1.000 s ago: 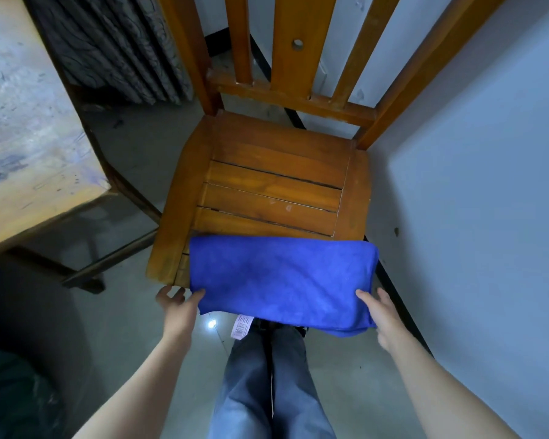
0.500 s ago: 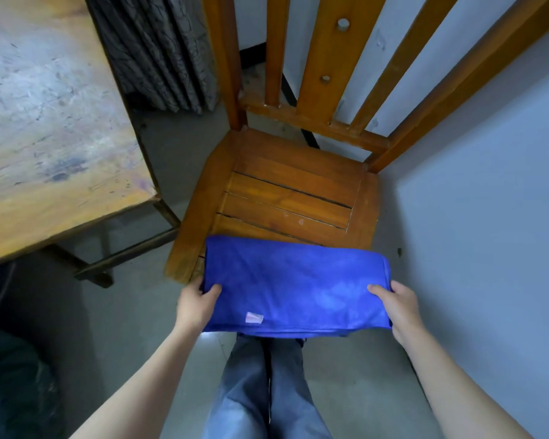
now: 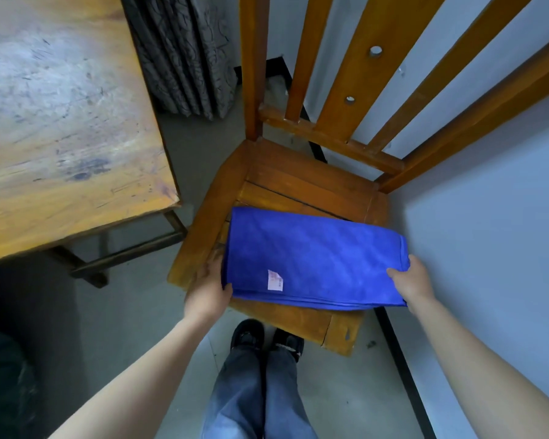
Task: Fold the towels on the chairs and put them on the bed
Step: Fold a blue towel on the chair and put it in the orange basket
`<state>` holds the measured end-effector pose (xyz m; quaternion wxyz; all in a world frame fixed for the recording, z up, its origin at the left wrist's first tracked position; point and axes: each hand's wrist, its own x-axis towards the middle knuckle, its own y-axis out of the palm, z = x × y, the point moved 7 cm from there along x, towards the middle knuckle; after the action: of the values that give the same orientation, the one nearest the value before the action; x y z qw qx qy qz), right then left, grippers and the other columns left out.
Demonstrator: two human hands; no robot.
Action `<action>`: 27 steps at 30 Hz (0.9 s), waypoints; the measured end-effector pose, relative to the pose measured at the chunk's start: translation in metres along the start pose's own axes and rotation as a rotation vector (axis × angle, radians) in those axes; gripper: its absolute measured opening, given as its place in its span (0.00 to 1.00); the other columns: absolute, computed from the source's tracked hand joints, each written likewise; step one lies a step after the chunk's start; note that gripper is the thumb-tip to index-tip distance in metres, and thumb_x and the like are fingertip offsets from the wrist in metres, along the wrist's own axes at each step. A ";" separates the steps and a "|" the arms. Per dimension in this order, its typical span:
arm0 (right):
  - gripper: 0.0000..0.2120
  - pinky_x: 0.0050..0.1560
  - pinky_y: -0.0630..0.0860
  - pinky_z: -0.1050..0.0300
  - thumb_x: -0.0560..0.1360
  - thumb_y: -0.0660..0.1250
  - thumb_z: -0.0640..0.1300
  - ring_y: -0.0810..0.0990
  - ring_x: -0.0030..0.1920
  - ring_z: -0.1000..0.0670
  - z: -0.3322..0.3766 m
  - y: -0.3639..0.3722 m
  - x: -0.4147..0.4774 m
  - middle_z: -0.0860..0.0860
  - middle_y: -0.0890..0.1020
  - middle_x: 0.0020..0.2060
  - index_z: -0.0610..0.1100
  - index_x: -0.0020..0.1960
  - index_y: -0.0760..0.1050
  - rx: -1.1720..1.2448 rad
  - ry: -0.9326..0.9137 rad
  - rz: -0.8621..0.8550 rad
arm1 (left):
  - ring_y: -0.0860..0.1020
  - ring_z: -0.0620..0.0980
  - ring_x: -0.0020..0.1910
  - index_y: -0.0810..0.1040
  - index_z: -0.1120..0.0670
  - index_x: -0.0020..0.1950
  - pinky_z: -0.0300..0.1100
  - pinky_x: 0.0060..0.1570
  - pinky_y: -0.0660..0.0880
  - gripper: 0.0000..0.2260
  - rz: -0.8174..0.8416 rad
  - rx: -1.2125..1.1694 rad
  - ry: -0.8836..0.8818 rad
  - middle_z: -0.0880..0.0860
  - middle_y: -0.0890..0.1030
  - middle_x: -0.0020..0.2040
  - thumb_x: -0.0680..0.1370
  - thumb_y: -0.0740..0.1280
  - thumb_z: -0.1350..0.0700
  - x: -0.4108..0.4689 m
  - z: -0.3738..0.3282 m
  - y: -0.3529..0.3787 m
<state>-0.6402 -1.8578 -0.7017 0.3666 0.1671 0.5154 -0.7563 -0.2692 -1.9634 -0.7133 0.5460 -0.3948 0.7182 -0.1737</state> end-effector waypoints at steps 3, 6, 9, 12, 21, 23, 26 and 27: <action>0.07 0.49 0.77 0.44 0.69 0.64 0.33 0.80 0.48 0.37 0.009 -0.002 -0.010 0.37 0.81 0.49 0.38 0.47 0.74 -0.123 0.035 -0.003 | 0.53 0.56 0.75 0.51 0.50 0.76 0.48 0.69 0.63 0.25 0.025 0.412 0.232 0.53 0.48 0.77 0.80 0.55 0.53 -0.004 -0.015 0.008; 0.05 0.44 0.72 0.50 0.72 0.63 0.35 0.78 0.50 0.35 0.057 -0.001 -0.048 0.35 0.79 0.49 0.37 0.47 0.70 -0.440 -0.154 -0.053 | 0.46 0.53 0.76 0.55 0.52 0.75 0.47 0.73 0.52 0.22 0.200 0.573 0.325 0.51 0.45 0.78 0.81 0.53 0.54 -0.004 -0.015 0.024; 0.07 0.37 0.66 0.55 0.75 0.59 0.37 0.78 0.47 0.37 0.109 0.029 -0.092 0.41 0.80 0.44 0.40 0.53 0.69 -0.553 -0.357 0.007 | 0.51 0.53 0.76 0.57 0.53 0.75 0.44 0.72 0.57 0.21 0.282 0.509 0.291 0.50 0.46 0.78 0.82 0.52 0.54 -0.001 -0.010 0.026; 0.07 0.31 0.64 0.57 0.77 0.58 0.39 0.76 0.40 0.42 0.143 0.076 -0.117 0.48 0.78 0.36 0.44 0.55 0.68 -0.428 -0.483 0.177 | 0.53 0.52 0.76 0.60 0.53 0.74 0.43 0.72 0.59 0.20 0.307 0.435 0.301 0.49 0.47 0.78 0.82 0.52 0.54 0.001 -0.012 0.025; 0.28 0.54 0.69 0.53 0.77 0.58 0.44 0.76 0.44 0.46 0.155 0.157 -0.127 0.48 0.80 0.43 0.51 0.74 0.54 -0.519 -0.560 0.382 | 0.64 0.53 0.70 0.63 0.56 0.73 0.39 0.63 0.63 0.18 0.340 -0.385 0.018 0.55 0.64 0.73 0.82 0.53 0.59 0.013 -0.010 0.008; 0.30 0.71 0.51 0.42 0.75 0.59 0.46 0.72 0.59 0.43 0.150 0.162 -0.126 0.47 0.79 0.50 0.52 0.74 0.52 -0.701 -0.608 0.436 | 0.64 0.53 0.70 0.63 0.57 0.72 0.37 0.61 0.63 0.18 0.325 -0.525 -0.036 0.55 0.65 0.72 0.82 0.53 0.60 0.013 -0.012 0.006; 0.24 0.71 0.50 0.40 0.76 0.60 0.51 0.60 0.70 0.44 0.144 0.170 -0.132 0.49 0.71 0.66 0.54 0.71 0.62 -0.772 -0.702 0.573 | 0.65 0.54 0.69 0.64 0.57 0.71 0.39 0.61 0.64 0.17 0.262 -0.645 -0.119 0.56 0.65 0.72 0.82 0.53 0.57 0.017 -0.010 0.001; 0.19 0.69 0.57 0.43 0.77 0.59 0.51 0.64 0.68 0.45 0.145 0.165 -0.130 0.50 0.72 0.64 0.53 0.67 0.69 -0.660 -0.692 0.531 | 0.65 0.55 0.70 0.64 0.57 0.72 0.41 0.63 0.64 0.18 0.254 -0.639 -0.137 0.56 0.65 0.72 0.82 0.53 0.55 0.018 -0.010 0.000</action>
<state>-0.4141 -1.9715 -0.6686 0.7260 -0.0908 0.5147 -0.4469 -0.2801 -1.9788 -0.7221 0.4591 -0.4640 0.7413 0.1564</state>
